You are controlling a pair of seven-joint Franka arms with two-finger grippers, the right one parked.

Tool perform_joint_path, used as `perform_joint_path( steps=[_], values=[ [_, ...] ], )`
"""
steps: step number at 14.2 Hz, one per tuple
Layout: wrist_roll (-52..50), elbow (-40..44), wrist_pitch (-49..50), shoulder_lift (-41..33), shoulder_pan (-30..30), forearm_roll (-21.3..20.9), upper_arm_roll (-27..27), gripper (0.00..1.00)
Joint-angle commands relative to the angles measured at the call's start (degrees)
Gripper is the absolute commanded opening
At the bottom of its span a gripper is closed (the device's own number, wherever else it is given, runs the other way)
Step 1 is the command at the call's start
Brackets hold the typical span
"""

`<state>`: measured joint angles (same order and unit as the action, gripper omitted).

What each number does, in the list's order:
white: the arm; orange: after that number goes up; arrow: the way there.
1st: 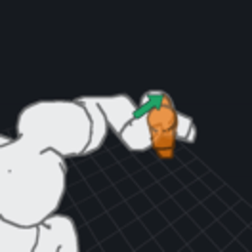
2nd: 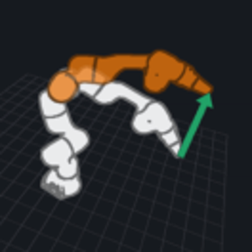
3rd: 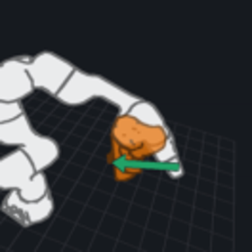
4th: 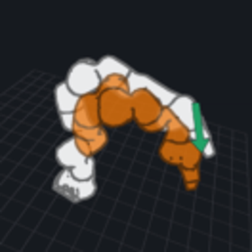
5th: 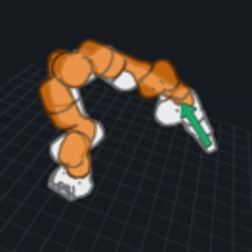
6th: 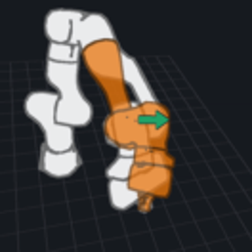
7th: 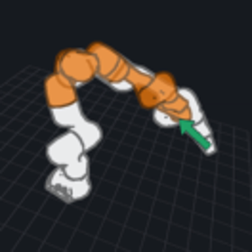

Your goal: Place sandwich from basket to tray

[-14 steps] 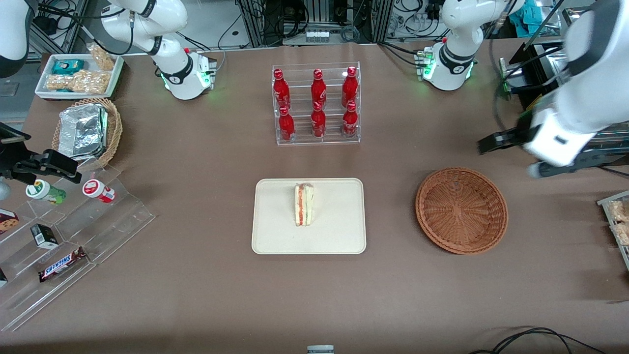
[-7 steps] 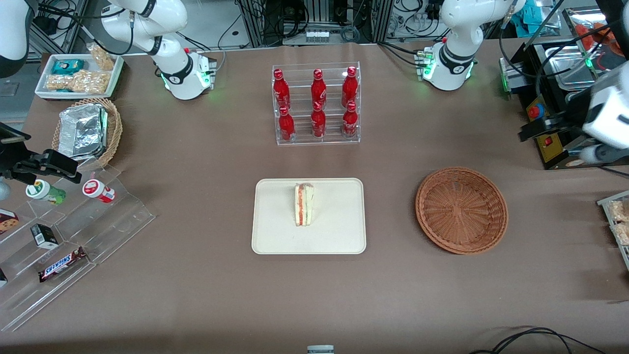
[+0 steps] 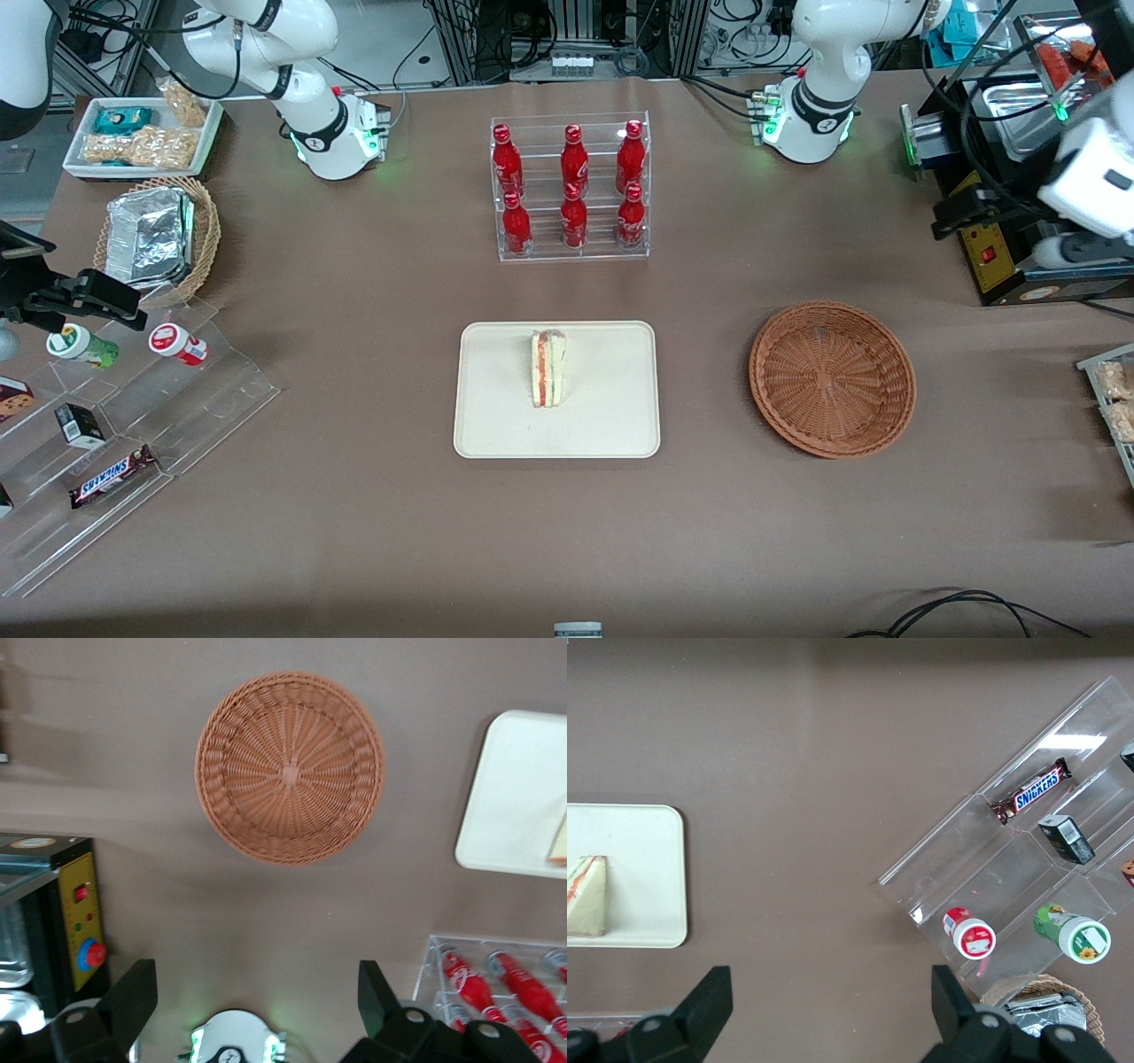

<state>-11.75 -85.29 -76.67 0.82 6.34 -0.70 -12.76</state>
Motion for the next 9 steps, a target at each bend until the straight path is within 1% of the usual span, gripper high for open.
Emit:
perform_joint_path(
  steps=[1,2,3,7,9],
  values=[
    [-0.21,0.04,5.73,-1.34,0.08,-0.9,0.36,1.0],
    [-0.21,0.04,5.13,-1.26,-0.01,-0.19,0.8,1.0],
    [-0.56,-0.14,3.21,-1.34,-0.18,-0.62,0.89,1.0],
    [-1.61,-3.21,-3.21,-2.66,-0.01,-0.01,0.98,1.0],
    [-3.28,-2.78,-3.49,-2.66,-0.1,0.08,0.89,1.0]
  ],
)
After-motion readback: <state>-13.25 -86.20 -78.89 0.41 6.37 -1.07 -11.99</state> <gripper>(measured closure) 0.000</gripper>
